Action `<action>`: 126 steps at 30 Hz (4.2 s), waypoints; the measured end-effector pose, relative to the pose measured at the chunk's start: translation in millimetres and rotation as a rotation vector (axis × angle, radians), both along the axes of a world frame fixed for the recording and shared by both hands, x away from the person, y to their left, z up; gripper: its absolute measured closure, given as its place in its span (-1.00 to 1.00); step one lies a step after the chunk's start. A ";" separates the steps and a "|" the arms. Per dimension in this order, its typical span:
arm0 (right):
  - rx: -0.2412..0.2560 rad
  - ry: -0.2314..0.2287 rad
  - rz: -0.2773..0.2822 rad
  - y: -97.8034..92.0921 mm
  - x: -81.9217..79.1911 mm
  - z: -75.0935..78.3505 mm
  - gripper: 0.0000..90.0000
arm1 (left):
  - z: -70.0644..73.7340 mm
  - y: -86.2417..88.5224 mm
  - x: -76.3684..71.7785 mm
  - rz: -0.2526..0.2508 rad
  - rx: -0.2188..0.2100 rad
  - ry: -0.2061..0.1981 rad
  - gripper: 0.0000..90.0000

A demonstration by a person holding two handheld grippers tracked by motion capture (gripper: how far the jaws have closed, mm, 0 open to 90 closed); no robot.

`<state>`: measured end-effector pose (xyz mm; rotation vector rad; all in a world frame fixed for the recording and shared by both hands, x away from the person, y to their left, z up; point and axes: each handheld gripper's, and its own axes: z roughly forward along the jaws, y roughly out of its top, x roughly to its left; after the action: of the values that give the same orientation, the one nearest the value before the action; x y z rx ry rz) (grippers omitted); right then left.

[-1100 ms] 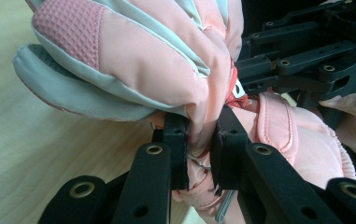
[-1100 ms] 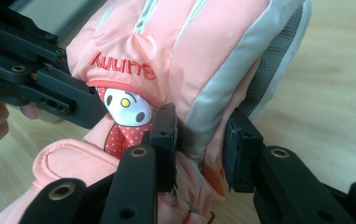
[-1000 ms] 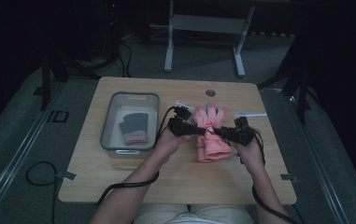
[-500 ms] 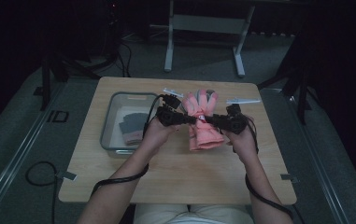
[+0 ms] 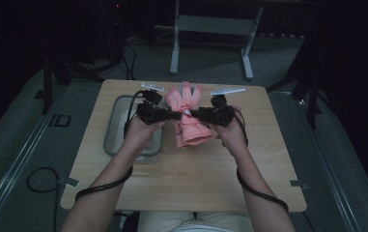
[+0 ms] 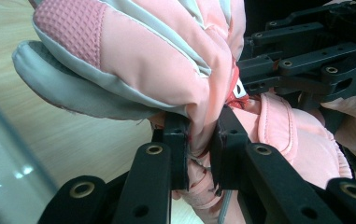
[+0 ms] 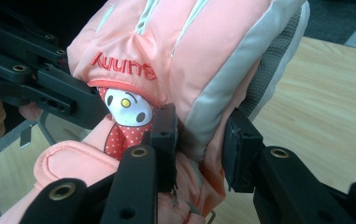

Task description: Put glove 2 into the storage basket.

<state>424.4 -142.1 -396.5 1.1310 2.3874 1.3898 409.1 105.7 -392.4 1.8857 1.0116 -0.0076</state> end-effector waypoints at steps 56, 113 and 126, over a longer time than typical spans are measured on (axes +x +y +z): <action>-0.256 0.180 0.183 181.4 55.7 -76.3 0.50 | -93.9 135.5 4.7 0.291 0.062 0.232 0.73; -0.116 0.063 0.195 133.5 45.5 -29.4 -0.44 | -36.0 96.6 -34.3 0.307 0.152 -0.054 -0.16; -0.068 0.073 0.188 109.5 40.8 -38.1 -0.55 | -29.7 69.0 -49.9 0.217 0.155 -0.140 -0.70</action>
<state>465.3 -32.6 -434.6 0.9783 2.6304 1.3293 359.2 174.7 -422.1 1.8760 1.1411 0.3347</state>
